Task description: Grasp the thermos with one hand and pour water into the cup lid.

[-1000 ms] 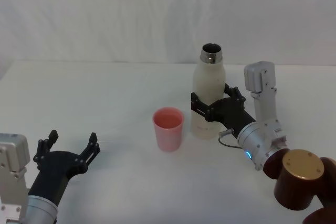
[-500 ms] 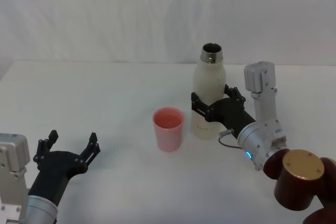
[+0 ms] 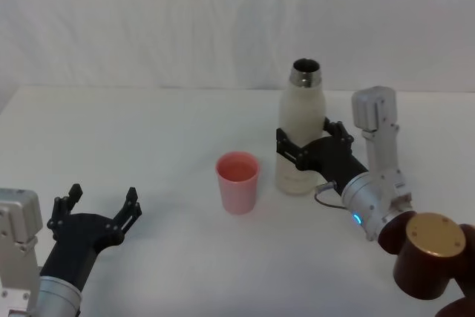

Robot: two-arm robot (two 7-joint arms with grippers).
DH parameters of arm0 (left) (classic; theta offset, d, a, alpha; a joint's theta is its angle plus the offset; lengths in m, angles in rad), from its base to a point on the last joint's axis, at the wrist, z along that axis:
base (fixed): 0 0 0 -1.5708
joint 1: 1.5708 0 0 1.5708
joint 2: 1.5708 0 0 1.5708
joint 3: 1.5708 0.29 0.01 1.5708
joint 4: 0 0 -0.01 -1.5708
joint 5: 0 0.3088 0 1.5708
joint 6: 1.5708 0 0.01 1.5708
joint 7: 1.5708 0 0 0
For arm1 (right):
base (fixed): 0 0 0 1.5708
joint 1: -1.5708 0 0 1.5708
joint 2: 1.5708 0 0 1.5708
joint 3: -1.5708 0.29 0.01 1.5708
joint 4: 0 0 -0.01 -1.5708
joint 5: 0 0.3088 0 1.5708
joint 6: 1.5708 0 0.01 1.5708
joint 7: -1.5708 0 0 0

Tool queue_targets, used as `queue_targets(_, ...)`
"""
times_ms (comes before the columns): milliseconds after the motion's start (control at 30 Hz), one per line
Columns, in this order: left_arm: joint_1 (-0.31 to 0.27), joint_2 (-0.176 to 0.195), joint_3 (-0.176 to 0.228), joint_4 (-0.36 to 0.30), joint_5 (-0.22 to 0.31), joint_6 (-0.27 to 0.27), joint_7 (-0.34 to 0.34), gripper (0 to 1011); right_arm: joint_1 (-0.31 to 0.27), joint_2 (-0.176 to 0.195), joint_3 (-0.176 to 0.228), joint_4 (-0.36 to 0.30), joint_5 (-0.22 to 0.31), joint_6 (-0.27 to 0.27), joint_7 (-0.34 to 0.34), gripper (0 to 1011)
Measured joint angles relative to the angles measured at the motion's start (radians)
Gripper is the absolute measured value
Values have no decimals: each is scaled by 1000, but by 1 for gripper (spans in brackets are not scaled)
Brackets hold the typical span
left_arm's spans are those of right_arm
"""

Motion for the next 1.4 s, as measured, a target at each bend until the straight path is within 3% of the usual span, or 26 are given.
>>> queue_targets(333,0,0,0,0,0,0,0,1001,-28,33,4,-80,-33,17,-11,951)
queue_targets(900,0,0,0,0,0,0,0,1001,-65,122,-17,-219,-199,78,-17,952)
queue_targets(1400,0,0,0,0,0,0,0,1001,-66,180,-52,-264,-358,122,21,952)
